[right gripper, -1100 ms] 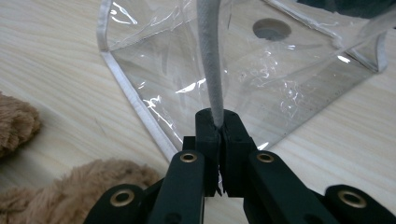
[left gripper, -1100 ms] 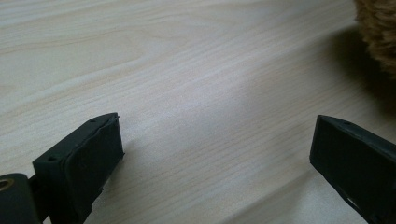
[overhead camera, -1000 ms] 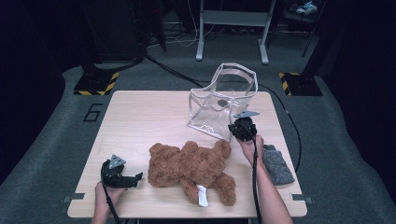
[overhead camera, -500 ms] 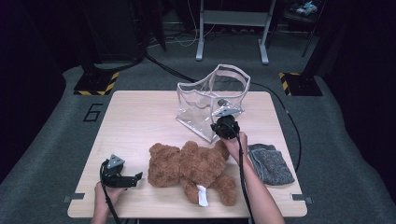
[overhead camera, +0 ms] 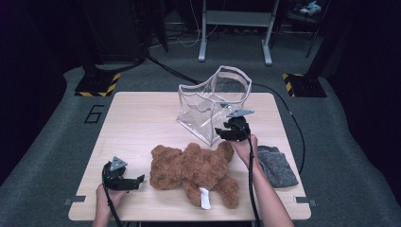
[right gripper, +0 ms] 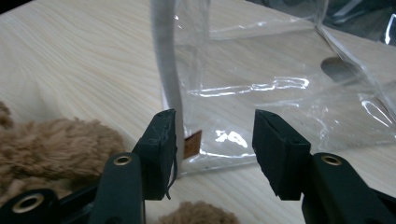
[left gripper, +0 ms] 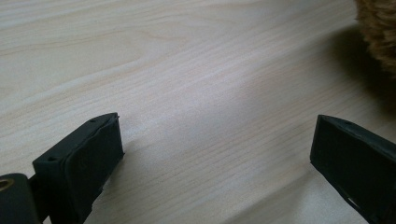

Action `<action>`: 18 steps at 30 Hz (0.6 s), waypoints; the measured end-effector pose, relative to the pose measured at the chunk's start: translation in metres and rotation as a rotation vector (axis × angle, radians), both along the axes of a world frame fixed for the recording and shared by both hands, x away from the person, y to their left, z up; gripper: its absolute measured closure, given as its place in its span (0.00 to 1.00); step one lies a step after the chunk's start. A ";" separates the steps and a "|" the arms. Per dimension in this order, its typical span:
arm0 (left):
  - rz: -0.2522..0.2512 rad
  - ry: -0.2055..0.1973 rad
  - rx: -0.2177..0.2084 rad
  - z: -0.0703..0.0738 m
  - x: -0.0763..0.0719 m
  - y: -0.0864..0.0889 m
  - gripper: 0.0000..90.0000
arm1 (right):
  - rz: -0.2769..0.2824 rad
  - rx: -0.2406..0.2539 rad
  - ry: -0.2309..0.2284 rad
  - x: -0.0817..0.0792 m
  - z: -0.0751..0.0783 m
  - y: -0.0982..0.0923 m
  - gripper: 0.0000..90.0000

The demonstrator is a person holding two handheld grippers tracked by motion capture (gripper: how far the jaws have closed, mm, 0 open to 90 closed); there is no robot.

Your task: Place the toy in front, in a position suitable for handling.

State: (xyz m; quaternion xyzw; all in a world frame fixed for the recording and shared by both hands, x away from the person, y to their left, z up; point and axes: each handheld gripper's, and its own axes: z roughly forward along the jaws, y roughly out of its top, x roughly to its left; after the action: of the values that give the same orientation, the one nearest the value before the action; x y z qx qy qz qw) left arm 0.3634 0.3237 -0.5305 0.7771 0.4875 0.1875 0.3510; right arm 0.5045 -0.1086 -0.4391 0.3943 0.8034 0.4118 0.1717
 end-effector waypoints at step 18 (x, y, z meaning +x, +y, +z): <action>0.002 0.002 -0.025 0.000 0.000 0.003 0.03 | 0.025 -0.103 -0.073 0.005 0.007 0.049 0.97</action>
State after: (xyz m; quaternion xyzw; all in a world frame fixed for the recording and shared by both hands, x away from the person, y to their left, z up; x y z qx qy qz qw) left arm 0.3636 0.3263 -0.5303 0.7723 0.4909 0.1810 0.3602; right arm 0.5092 -0.0596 -0.4322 0.3597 0.8216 0.3859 0.2160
